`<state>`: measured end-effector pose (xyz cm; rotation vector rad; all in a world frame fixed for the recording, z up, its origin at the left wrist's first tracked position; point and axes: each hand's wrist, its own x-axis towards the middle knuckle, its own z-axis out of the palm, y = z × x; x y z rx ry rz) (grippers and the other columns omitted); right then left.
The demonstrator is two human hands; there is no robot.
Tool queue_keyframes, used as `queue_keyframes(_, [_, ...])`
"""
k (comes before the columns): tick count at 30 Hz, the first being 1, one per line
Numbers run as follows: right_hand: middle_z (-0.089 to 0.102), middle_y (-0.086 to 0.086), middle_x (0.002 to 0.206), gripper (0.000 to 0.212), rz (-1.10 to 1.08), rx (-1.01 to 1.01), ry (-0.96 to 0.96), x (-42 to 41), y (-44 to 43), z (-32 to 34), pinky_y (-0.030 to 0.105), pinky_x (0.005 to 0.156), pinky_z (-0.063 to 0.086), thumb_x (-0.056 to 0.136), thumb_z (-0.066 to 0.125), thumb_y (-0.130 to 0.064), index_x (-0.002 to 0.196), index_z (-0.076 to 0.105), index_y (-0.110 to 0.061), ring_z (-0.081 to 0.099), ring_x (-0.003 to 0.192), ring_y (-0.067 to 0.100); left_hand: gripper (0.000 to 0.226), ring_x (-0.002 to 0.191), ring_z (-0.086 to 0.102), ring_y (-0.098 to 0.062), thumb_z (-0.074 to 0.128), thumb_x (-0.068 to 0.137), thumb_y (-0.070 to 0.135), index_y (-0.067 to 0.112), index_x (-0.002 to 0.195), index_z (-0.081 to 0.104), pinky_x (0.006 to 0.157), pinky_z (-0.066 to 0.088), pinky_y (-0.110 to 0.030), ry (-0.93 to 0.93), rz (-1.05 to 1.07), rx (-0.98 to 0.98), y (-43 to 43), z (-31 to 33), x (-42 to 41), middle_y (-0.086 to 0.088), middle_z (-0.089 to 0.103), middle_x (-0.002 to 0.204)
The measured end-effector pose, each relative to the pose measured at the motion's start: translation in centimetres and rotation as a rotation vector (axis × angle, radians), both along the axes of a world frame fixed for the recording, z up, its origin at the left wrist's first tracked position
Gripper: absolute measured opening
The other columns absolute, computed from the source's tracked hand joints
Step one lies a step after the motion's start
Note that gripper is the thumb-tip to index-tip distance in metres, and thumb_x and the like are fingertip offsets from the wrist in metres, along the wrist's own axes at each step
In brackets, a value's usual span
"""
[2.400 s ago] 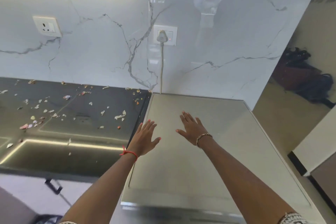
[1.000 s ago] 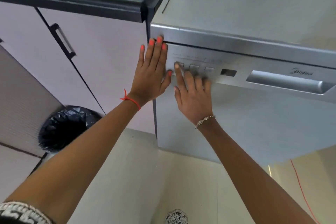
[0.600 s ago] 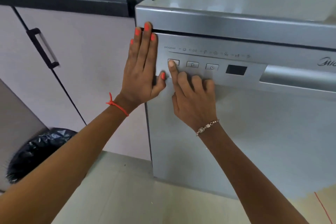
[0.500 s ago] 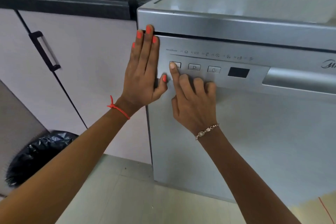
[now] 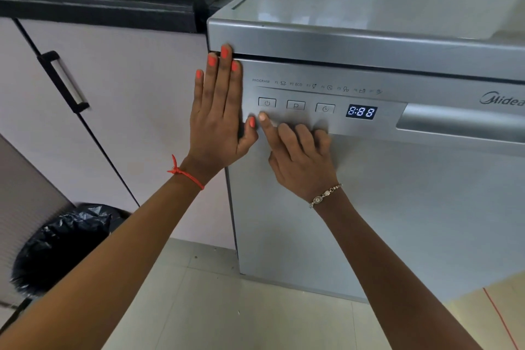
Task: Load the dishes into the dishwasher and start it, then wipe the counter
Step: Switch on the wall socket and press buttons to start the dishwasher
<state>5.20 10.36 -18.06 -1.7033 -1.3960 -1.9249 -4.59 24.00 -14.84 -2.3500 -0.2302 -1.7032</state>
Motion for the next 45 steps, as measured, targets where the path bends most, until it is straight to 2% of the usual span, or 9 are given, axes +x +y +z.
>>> queue_keyframes(6, [0.041,0.001,0.103,0.038,0.082,-0.031,-0.002,0.24,-0.07,0.04,0.035,0.075,0.032,0.087,0.039,-0.021,0.124,0.048,-0.018,0.042,0.089,0.019,0.072,0.143,-0.013,-0.010,0.029,0.093,0.041,0.023,0.147,-0.015,0.118,0.002,-0.036,0.019,-0.010,0.016,0.12,-0.14,-0.20,0.014,-0.022,0.153])
queue_keyframes(34, [0.041,0.001,0.104,0.043,0.053,-0.066,-0.025,0.42,-0.05,-0.44,0.036,0.079,0.033,0.087,0.037,-0.023,0.128,0.046,-0.014,0.041,0.089,0.017,0.074,0.144,-0.009,-0.013,0.033,0.092,0.038,0.021,0.148,-0.012,0.118,0.007,-0.037,0.003,-0.008,0.033,0.25,-0.29,-0.09,0.011,-0.018,0.155])
queue_keyframes(45, [0.043,0.002,0.105,0.044,0.048,-0.120,0.010,0.12,-0.53,-0.31,0.034,0.080,0.033,0.088,0.034,-0.023,0.129,0.045,-0.013,0.041,0.087,0.017,0.072,0.144,-0.013,-0.015,0.031,0.095,0.039,0.018,0.148,-0.014,0.118,0.001,-0.039,0.074,0.034,-0.011,-0.32,-0.13,-0.80,0.007,-0.021,0.155])
